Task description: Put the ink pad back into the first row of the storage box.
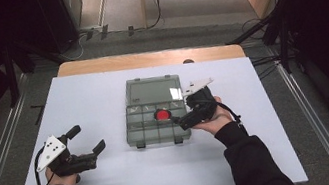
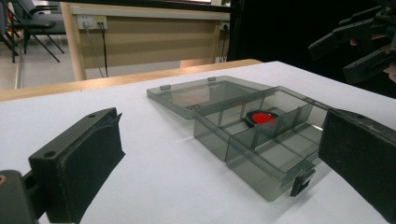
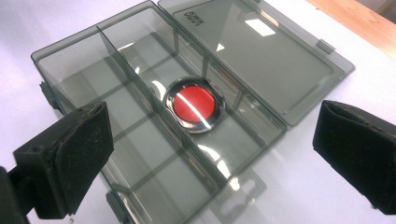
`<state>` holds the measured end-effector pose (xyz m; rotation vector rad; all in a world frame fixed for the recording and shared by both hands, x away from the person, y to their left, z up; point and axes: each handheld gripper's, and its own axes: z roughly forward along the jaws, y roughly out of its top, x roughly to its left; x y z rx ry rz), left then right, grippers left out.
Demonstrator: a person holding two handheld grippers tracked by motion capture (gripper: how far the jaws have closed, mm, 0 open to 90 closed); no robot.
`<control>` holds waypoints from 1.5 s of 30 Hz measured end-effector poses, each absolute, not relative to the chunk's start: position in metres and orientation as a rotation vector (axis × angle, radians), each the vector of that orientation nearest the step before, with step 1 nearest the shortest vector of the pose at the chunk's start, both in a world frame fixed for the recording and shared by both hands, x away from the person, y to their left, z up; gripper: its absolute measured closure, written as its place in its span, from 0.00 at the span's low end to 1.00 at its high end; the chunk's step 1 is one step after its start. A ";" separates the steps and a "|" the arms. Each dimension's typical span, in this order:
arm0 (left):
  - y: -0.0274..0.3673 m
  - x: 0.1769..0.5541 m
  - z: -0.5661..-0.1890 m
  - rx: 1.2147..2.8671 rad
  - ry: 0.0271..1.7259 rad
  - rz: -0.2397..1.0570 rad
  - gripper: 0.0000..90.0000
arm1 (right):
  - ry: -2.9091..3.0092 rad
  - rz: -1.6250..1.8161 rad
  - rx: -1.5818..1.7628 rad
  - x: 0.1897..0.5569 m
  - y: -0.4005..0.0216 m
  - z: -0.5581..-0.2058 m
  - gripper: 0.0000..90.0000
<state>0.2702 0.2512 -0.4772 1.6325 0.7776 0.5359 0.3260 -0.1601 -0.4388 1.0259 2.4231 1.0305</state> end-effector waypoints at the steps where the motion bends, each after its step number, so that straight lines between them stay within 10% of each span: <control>1: 0.251 0.270 -0.477 1.632 0.778 0.536 0.00 | 2.420 1.035 1.027 0.325 -0.163 -0.439 0.00; 45: 0.250 0.270 -0.477 1.629 0.780 0.539 0.00 | 2.183 1.190 1.177 0.250 -0.247 -0.451 0.00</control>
